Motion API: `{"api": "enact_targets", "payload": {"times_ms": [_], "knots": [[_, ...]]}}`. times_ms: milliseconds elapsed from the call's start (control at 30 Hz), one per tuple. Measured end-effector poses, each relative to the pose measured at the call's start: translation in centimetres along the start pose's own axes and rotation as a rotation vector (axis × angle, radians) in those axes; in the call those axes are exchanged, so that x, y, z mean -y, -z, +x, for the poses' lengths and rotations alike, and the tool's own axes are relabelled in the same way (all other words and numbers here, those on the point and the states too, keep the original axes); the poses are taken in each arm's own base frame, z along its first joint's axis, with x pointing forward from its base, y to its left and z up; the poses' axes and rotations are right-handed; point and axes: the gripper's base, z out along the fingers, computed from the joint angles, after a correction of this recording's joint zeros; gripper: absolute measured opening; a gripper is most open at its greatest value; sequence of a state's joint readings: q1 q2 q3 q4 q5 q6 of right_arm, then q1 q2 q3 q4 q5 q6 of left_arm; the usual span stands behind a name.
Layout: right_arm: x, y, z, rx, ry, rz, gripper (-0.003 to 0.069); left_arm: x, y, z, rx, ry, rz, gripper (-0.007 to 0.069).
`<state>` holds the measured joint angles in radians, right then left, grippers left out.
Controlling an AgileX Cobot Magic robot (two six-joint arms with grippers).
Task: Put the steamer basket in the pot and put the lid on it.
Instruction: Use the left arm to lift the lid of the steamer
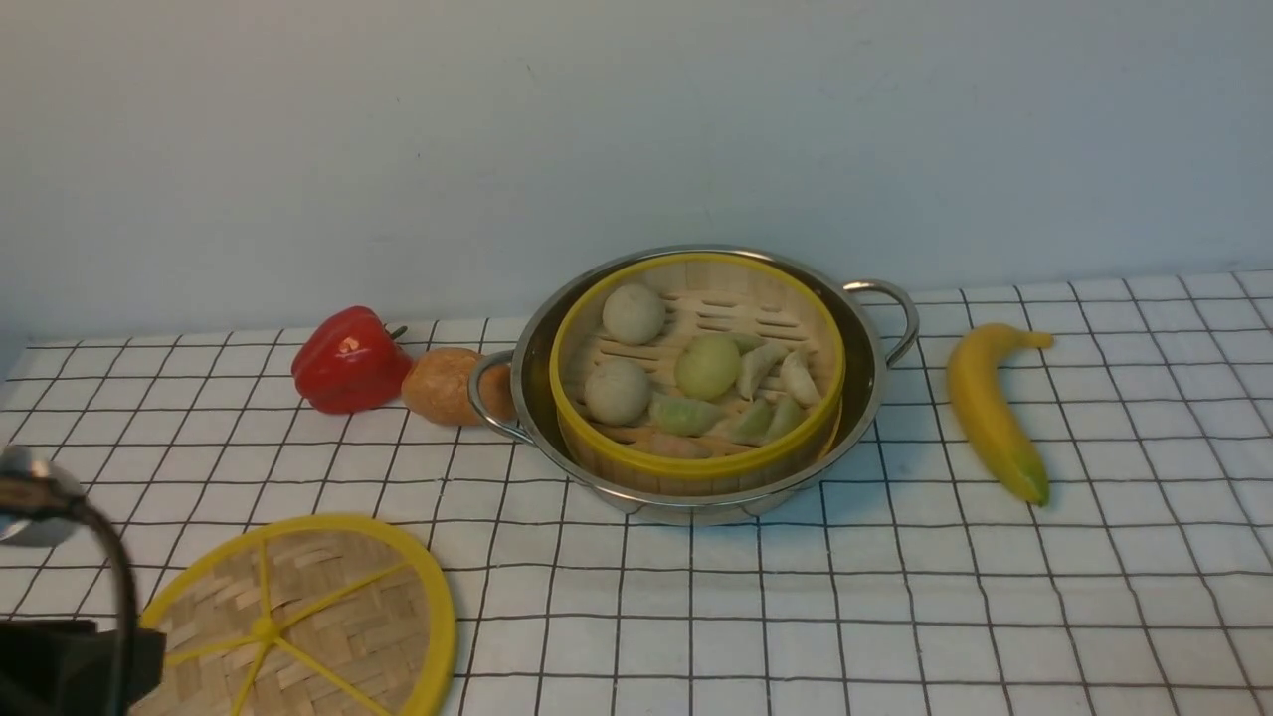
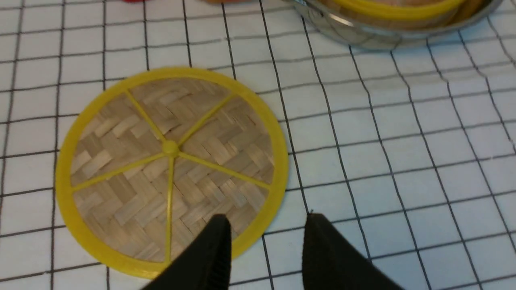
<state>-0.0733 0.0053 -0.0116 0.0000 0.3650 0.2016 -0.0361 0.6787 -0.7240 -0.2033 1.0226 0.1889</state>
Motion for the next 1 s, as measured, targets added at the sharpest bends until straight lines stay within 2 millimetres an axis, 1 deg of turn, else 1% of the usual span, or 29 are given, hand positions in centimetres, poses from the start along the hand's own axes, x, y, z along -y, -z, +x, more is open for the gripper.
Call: {"api": "enact_targets", "payload": {"times_ms": [33, 100, 167, 200, 233, 267, 333, 367, 400, 433, 467, 500, 533, 600, 633, 667, 700, 767, 833, 933, 967, 1000], "knots": [[0.0, 0.0, 0.0, 0.0, 0.0, 0.0, 0.024, -0.1, -0.4, -0.1, -0.02, 0.003, 0.002, 0.0243], [0.0, 0.0, 0.0, 0.0, 0.0, 0.0, 0.024, -0.7, -2.8, -1.1, -0.162, 0.052, 0.0, 0.0243], [0.0, 0.0, 0.0, 0.0, 0.0, 0.0, 0.024, -1.0, -4.0, -1.5, -0.23, 0.07, -0.006, 0.0243], [0.0, 0.0, 0.0, 0.0, 0.0, 0.0, 0.024, -1.5, -5.5, -2.1, -0.298, 0.08, -0.02, 0.0243], [0.0, 0.0, 0.0, 0.0, 0.0, 0.0, 0.024, -1.7, -5.9, -2.4, -0.313, 0.077, -0.025, 0.0243], [0.0, 0.0, 0.0, 0.0, 0.0, 0.0, 0.024, -2.3, -7.7, -3.2, -0.382, 0.062, -0.05, 0.0243], [0.0, 0.0, 0.0, 0.0, 0.0, 0.0, 0.024, -3.0, -9.3, -4.2, -0.421, 0.046, -0.072, 0.0243], [0.0, 0.0, 0.0, 0.0, 0.0, 0.0, 0.024, -3.0, -9.4, -4.5, -0.418, 0.043, -0.075, 0.0244], [0.0, 0.0, 0.0, 0.0, 0.0, 0.0, 0.024, -3.5, -10.7, -5.3, -0.45, 0.034, -0.085, 0.0254], [0.0, 0.0, 0.0, 0.0, 0.0, 0.0, 0.024, -3.7, -11.3, -5.7, -0.463, 0.032, -0.088, 0.0265], [0.0, 0.0, 0.0, 0.0, 0.0, 0.0, 0.024, -3.9, -12.1, -6.5, -0.475, 0.029, -0.091, 0.0293], [0.0, 0.0, 0.0, 0.0, 0.0, 0.0, 0.024, -4.0, -12.5, -6.6, -0.484, 0.028, -0.091, 0.0298], [0.0, 0.0, 0.0, 0.0, 0.0, 0.0, 0.024, -4.3, -13.5, -7.2, -0.503, 0.028, -0.091, 0.0337], [0.0, 0.0, 0.0, 0.0, 0.0, 0.0, 0.024, -4.6, -15.1, -7.7, -0.538, 0.03, -0.087, 0.0407], [0.0, 0.0, 0.0, 0.0, 0.0, 0.0, 0.024, -4.6, -15.3, -7.7, -0.54, 0.03, -0.087, 0.0412], [0.0, 0.0, 0.0, 0.0, 0.0, 0.0, 0.024, -4.8, -16.4, -7.6, -0.575, 0.031, -0.085, 0.0446], [0.0, 0.0, 0.0, 0.0, 0.0, 0.0, 0.024, -5.0, -17.2, -7.4, -0.605, 0.029, -0.086, 0.0462], [0.0, 0.0, 0.0, 0.0, 0.0, 0.0, 0.024, -5.4, -18.9, -6.7, -0.667, 0.02, -0.094, 0.0473], [0.0, 0.0, 0.0, 0.0, 0.0, 0.0, 0.024, -5.7, -20.2, -6.2, -0.7, 0.009, -0.103, 0.0468], [0.0, 0.0, 0.0, 0.0, 0.0, 0.0, 0.024, -6.1, -21.8, -5.8, -0.703, 0.002, -0.113, 0.0427], [0.0, 0.0, 0.0, 0.0, 0.0, 0.0, 0.024, -6.1, -21.9, -5.8, -0.702, 0.003, -0.113, 0.0424], [0.0, 0.0, 0.0, 0.0, 0.0, 0.0, 0.024, -6.3, -22.6, -5.6, -0.711, -0.002, -0.116, 0.0391]]}}
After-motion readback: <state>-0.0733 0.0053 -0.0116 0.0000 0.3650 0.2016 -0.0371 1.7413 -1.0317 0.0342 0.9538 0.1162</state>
